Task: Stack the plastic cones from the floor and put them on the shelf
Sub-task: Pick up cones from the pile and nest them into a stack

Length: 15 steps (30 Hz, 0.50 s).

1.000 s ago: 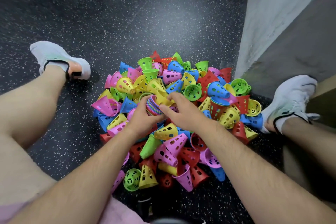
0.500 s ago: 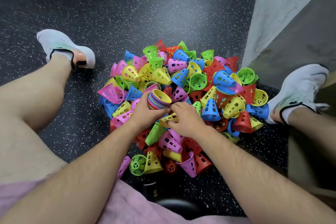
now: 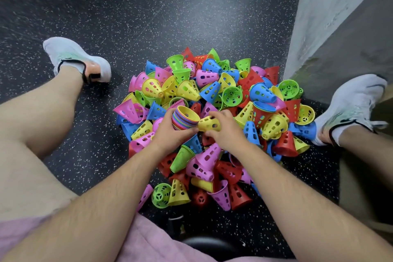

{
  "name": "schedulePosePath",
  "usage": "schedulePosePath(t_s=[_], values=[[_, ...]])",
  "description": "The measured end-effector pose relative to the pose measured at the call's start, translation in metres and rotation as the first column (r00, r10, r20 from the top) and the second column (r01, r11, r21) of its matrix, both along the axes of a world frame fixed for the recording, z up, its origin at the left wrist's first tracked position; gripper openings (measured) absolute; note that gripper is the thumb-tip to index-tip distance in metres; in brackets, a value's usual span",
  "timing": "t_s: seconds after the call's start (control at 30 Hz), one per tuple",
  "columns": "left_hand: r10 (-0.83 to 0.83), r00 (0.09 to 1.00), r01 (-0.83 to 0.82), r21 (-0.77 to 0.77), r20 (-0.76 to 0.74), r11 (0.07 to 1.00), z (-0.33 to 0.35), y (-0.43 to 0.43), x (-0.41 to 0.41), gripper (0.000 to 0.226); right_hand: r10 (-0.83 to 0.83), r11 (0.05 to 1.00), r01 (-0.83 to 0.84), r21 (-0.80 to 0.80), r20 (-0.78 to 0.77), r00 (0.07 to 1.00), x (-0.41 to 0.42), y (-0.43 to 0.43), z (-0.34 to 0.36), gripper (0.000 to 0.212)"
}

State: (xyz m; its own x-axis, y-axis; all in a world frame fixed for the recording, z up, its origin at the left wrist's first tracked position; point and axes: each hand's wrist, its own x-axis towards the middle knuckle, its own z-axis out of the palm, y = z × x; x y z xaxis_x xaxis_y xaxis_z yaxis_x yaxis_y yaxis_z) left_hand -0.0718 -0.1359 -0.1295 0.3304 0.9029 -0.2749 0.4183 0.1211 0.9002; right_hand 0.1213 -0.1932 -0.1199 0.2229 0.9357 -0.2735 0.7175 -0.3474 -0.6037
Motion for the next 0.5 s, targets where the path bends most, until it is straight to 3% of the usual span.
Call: schedulePosePath(t_s=[0.2, 0.3, 0.4, 0.5], values=[[-0.025, 0.999, 0.025, 0.003, -0.041, 1.000, -0.002, 0.001, -0.001, 0.073, -0.082, 0.947, 0.109, 0.301, -0.100, 0.992, 0.018, 0.008, 0.022, 0.037], [-0.033, 0.997, 0.036, 0.052, -0.063, 0.998, -0.006, 0.002, 0.002, 0.074, -0.028, 0.900, 0.079, 0.429, -0.124, 0.992, 0.006, 0.014, 0.032, 0.037], [-0.022, 0.998, 0.024, 0.024, -0.052, 0.999, 0.002, 0.001, 0.003, 0.071, 0.073, 0.921, -0.017, 0.389, -0.129, 0.989, -0.014, 0.018, 0.039, 0.044], [0.042, 0.996, -0.044, 0.015, 0.079, 0.999, 0.024, -0.008, 0.000, 0.069, 0.199, 0.931, -0.135, 0.340, -0.159, 0.967, -0.031, 0.018, 0.033, 0.042]])
